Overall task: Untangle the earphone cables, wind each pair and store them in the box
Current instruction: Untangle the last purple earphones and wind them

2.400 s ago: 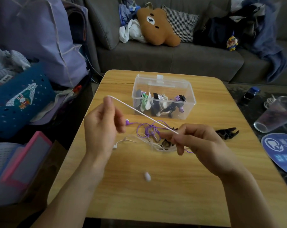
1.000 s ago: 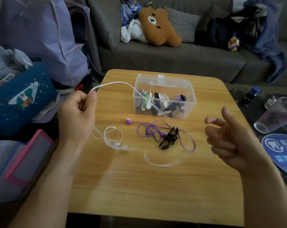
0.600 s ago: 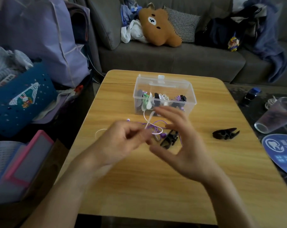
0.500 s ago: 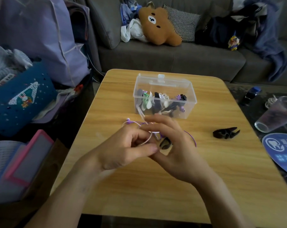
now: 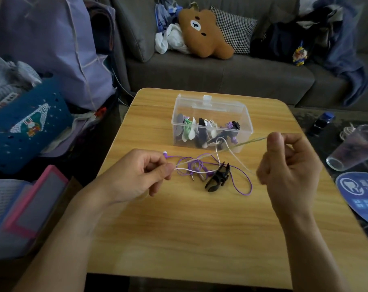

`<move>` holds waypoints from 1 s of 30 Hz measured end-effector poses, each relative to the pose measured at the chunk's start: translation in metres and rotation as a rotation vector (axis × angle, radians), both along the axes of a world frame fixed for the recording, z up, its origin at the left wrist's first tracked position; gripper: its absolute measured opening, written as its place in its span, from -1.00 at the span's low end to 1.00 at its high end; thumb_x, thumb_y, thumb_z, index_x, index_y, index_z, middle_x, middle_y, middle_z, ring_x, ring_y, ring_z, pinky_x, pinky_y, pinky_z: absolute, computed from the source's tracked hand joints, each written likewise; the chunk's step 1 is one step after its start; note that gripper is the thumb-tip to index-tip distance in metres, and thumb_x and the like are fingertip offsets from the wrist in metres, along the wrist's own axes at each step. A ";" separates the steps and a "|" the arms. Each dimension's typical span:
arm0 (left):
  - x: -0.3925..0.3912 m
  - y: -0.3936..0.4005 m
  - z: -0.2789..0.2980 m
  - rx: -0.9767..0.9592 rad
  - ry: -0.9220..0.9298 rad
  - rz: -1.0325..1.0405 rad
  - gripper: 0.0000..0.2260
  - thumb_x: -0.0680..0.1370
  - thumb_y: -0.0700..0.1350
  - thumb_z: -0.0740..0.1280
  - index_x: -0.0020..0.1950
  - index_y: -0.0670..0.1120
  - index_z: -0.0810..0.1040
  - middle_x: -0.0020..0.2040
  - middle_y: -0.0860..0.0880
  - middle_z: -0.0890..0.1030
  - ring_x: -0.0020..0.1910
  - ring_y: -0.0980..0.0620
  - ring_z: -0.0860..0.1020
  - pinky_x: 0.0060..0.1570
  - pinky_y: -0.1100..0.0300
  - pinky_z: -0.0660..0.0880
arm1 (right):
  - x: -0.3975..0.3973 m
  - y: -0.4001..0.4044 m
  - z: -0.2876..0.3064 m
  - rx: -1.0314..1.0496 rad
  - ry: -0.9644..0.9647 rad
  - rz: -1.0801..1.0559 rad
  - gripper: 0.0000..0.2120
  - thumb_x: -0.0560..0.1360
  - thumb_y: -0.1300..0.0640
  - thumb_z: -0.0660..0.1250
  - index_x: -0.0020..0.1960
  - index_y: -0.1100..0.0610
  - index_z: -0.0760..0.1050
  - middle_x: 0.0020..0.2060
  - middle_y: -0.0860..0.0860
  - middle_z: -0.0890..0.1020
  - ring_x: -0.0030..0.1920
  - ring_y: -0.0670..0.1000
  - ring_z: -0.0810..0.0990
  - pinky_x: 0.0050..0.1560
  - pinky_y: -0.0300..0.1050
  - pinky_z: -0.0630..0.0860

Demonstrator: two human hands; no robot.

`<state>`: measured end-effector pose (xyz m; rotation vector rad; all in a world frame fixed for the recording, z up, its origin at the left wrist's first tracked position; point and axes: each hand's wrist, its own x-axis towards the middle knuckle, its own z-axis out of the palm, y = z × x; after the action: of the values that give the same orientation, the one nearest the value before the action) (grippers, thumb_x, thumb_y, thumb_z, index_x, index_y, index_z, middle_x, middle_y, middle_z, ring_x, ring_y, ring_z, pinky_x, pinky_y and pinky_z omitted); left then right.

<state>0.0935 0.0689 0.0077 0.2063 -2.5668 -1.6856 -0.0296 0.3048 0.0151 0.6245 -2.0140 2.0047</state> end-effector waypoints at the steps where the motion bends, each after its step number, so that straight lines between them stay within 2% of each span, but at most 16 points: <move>1: 0.000 -0.002 0.000 -0.029 -0.001 0.018 -0.72 0.53 0.00 0.33 -0.17 -0.21 0.59 -0.43 -0.15 0.58 -0.43 -0.03 0.50 -0.33 0.02 0.46 | -0.002 0.003 0.001 -0.023 -0.009 -0.041 -0.82 0.62 0.08 0.29 -0.13 0.10 0.44 -0.55 -0.06 0.46 -0.56 -0.04 0.37 -0.52 -0.08 0.30; 3: 0.001 -0.010 0.000 -0.037 0.005 0.051 -0.74 0.53 -0.02 0.34 -0.16 -0.21 0.61 -0.40 -0.17 0.59 -0.40 -0.04 0.52 -0.29 0.01 0.50 | -0.007 0.010 0.005 -0.059 -0.063 -0.098 -0.80 0.61 0.05 0.32 -0.17 0.05 0.46 -0.55 -0.10 0.44 -0.53 -0.06 0.34 -0.49 -0.09 0.30; 6: 0.003 -0.018 0.001 0.008 -0.049 0.051 -0.78 0.49 -0.03 0.38 -0.12 -0.20 0.64 -0.37 -0.09 0.60 -0.41 0.02 0.51 -0.34 0.22 0.50 | -0.012 0.017 0.008 -0.156 -0.179 -0.138 -0.76 0.63 0.03 0.30 -0.20 0.05 0.45 -0.55 -0.11 0.39 -0.51 -0.07 0.30 -0.47 -0.12 0.30; 10: 0.001 -0.016 -0.005 -0.031 -0.108 0.076 -0.92 0.53 -0.15 0.42 -0.10 -0.15 0.64 -0.34 -0.07 0.62 -0.42 0.02 0.49 -0.37 0.27 0.46 | -0.019 0.021 0.005 -0.199 -0.267 -0.179 -0.74 0.64 0.04 0.27 -0.21 0.06 0.43 -0.49 -0.11 0.40 -0.47 -0.09 0.33 -0.46 -0.23 0.31; 12: -0.002 -0.013 -0.005 -0.033 -0.061 0.147 -0.92 0.55 -0.19 0.40 -0.12 -0.15 0.65 -0.37 -0.03 0.58 -0.42 0.08 0.46 -0.37 0.28 0.42 | -0.026 0.023 -0.003 -0.052 -0.293 -0.214 -0.82 0.61 0.04 0.32 -0.14 0.05 0.47 -0.38 -0.08 0.51 -0.37 -0.06 0.46 -0.36 -0.25 0.45; 13: -0.002 -0.012 -0.005 -0.042 -0.031 0.168 -0.91 0.56 -0.19 0.39 -0.11 -0.15 0.66 -0.38 -0.03 0.57 -0.42 0.12 0.45 -0.35 0.30 0.41 | -0.029 0.023 -0.008 0.042 -0.295 -0.240 -0.90 0.57 0.05 0.38 -0.07 0.04 0.49 -0.25 -0.04 0.58 -0.25 -0.03 0.55 -0.22 -0.21 0.54; 14: -0.003 -0.009 -0.005 -0.053 -0.003 0.174 -0.90 0.56 -0.18 0.39 -0.11 -0.14 0.68 -0.36 -0.06 0.58 -0.39 0.15 0.46 -0.32 0.30 0.41 | -0.030 0.023 -0.011 0.146 -0.274 -0.292 -0.85 0.52 0.07 0.44 0.02 0.02 0.49 -0.09 -0.01 0.61 -0.09 -0.01 0.59 -0.04 -0.14 0.59; 15: -0.004 -0.007 -0.006 -0.058 0.023 0.167 -0.90 0.56 -0.16 0.40 -0.12 -0.11 0.69 -0.31 -0.11 0.62 -0.34 0.13 0.47 -0.27 0.26 0.42 | -0.028 0.022 -0.013 0.243 -0.205 -0.347 -0.73 0.47 0.08 0.49 0.09 0.01 0.47 0.03 0.00 0.60 0.04 -0.01 0.58 0.11 -0.09 0.56; 17: -0.006 -0.002 -0.011 -0.042 0.055 0.151 -0.91 0.53 -0.05 0.45 -0.12 -0.04 0.72 -0.19 -0.18 0.66 -0.26 0.02 0.53 -0.18 0.11 0.46 | -0.021 0.015 -0.012 0.333 0.073 -0.392 -0.65 0.44 0.10 0.52 0.15 0.03 0.46 0.10 -0.03 0.55 0.12 -0.07 0.52 0.20 -0.23 0.44; 19: -0.007 0.009 -0.014 -0.023 0.065 0.121 -0.84 0.45 0.09 0.44 -0.10 0.05 0.73 -0.17 -0.17 0.67 -0.24 -0.04 0.56 -0.16 0.03 0.47 | -0.006 0.002 -0.011 0.364 0.275 -0.230 -0.72 0.48 0.12 0.47 0.13 0.10 0.50 0.07 -0.05 0.57 0.10 -0.09 0.54 0.17 -0.32 0.39; 20: -0.009 0.016 -0.013 0.007 0.080 0.103 -0.85 0.44 0.09 0.45 -0.10 0.06 0.73 -0.18 -0.17 0.67 -0.24 -0.01 0.55 -0.17 0.06 0.45 | 0.002 -0.005 -0.012 0.378 0.290 -0.072 -0.74 0.49 0.11 0.45 0.14 0.13 0.52 0.07 -0.05 0.60 0.10 -0.11 0.56 0.15 -0.32 0.41; 22: -0.012 0.029 -0.011 0.067 0.122 0.060 -0.95 0.50 -0.09 0.47 -0.13 0.02 0.74 -0.23 -0.07 0.68 -0.22 0.15 0.55 -0.15 0.18 0.43 | 0.019 -0.022 -0.016 0.446 0.207 0.272 -0.69 0.50 0.07 0.43 0.21 0.10 0.53 0.07 -0.08 0.64 0.09 -0.11 0.61 0.07 -0.32 0.46; 24: -0.013 0.036 -0.011 0.053 0.152 0.035 -0.84 0.54 -0.27 0.42 -0.12 -0.02 0.71 -0.25 0.13 0.69 -0.23 0.27 0.58 -0.13 0.35 0.43 | 0.029 -0.033 -0.026 0.530 0.123 0.489 -0.71 0.54 0.06 0.41 0.25 0.03 0.54 -0.10 -0.17 0.63 -0.12 -0.12 0.63 -0.11 -0.27 0.50; 26: -0.013 0.037 -0.012 0.014 0.169 0.068 -0.85 0.54 -0.28 0.41 -0.13 -0.06 0.70 -0.27 0.18 0.66 -0.26 0.29 0.56 -0.18 0.39 0.41 | 0.027 -0.034 -0.033 0.562 0.102 0.484 -0.78 0.54 0.06 0.41 0.18 -0.04 0.58 -0.40 -0.14 0.48 -0.40 -0.11 0.44 -0.33 -0.26 0.40; 27: -0.013 0.034 -0.012 -0.001 0.179 0.105 -0.89 0.52 -0.26 0.43 -0.13 -0.08 0.71 -0.26 0.15 0.66 -0.26 0.26 0.56 -0.19 0.36 0.42 | 0.023 -0.032 -0.034 0.570 0.108 0.437 -0.84 0.53 0.03 0.43 0.11 -0.05 0.61 -0.47 -0.09 0.44 -0.45 -0.10 0.37 -0.38 -0.24 0.36; 30: -0.011 0.025 -0.011 -0.016 0.150 0.156 -0.96 0.48 -0.18 0.49 -0.08 -0.09 0.70 -0.26 0.15 0.65 -0.33 0.26 0.57 -0.26 0.39 0.44 | 0.014 -0.024 -0.027 0.537 0.046 0.377 -0.94 0.50 0.02 0.46 -0.10 -0.01 0.65 -0.45 0.02 0.60 -0.44 0.05 0.53 -0.36 -0.01 0.51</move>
<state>0.0823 0.0941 -0.0030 0.2609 -2.3885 -1.5626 -0.0154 0.2812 -0.0124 1.2241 -2.5749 1.5754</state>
